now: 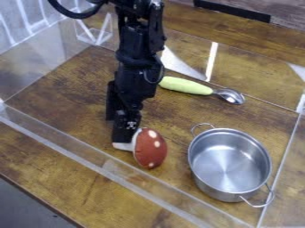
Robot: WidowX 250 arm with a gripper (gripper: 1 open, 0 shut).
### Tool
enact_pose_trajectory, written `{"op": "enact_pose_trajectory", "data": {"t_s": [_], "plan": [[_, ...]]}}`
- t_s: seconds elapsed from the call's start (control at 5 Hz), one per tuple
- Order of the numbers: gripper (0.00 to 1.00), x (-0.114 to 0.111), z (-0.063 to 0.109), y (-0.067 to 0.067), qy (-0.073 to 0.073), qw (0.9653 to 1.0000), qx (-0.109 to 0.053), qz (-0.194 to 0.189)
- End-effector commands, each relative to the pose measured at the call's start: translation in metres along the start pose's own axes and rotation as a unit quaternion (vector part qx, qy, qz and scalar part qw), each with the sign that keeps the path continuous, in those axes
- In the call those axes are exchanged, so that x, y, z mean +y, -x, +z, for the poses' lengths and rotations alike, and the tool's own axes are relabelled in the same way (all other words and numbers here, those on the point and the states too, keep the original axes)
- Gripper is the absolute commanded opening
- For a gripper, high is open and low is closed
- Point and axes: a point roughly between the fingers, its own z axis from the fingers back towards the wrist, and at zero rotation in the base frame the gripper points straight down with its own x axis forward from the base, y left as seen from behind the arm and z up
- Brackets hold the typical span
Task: Remove the mushroom from the silver pot and put it on the table
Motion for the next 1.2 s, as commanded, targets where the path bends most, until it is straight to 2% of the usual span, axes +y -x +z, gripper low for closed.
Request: {"op": "enact_pose_trajectory", "data": {"t_s": [0.0, 0.2, 0.6, 1.0], "plan": [[1.00, -0.002, 0.025, -0.007, -0.026, 0.9992, -0.025, 0.015], [1.00, -0.004, 0.034, -0.011, -0.032, 0.9986, -0.029, 0.028], [1.00, 0.013, 0.021, -0.005, -0.041, 0.9989, -0.025, 0.001], [1.00, 0.012, 0.007, -0.014, -0.038, 0.9991, -0.020, 0.006]]}}
